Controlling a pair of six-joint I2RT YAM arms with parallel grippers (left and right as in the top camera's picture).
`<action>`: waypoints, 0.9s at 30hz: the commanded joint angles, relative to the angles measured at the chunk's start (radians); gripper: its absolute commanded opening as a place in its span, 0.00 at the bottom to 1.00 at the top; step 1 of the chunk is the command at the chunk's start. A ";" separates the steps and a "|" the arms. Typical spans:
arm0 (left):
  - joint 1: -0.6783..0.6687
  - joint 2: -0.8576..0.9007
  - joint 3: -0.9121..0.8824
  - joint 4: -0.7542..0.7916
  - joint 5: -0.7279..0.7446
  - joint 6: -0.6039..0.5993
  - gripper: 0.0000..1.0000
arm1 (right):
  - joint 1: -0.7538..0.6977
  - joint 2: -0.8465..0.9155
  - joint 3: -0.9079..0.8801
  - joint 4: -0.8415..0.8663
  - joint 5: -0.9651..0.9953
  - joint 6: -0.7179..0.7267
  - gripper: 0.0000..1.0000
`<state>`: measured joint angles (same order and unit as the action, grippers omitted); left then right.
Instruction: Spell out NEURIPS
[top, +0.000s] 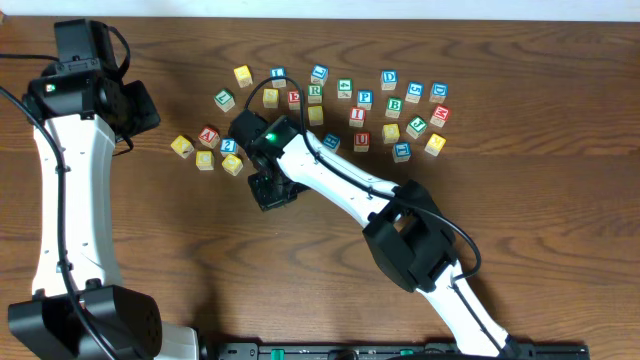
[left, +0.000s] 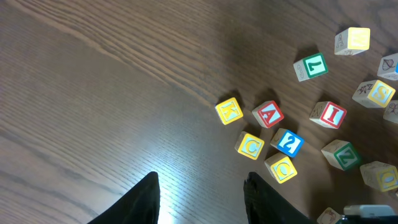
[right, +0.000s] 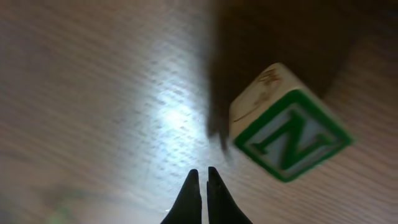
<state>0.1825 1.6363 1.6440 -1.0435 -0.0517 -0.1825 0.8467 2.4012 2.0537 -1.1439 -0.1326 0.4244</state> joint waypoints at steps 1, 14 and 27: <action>0.002 0.011 -0.011 -0.004 -0.007 0.006 0.44 | 0.000 0.008 0.006 -0.008 0.098 0.039 0.01; 0.002 0.011 -0.011 -0.003 0.007 0.006 0.44 | -0.002 0.009 -0.016 0.023 0.186 0.058 0.02; 0.002 0.011 -0.011 -0.003 0.007 0.006 0.44 | -0.014 -0.056 0.032 0.014 0.126 0.031 0.01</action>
<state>0.1825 1.6367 1.6440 -1.0435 -0.0509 -0.1825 0.8436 2.4012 2.0441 -1.1263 0.0154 0.4644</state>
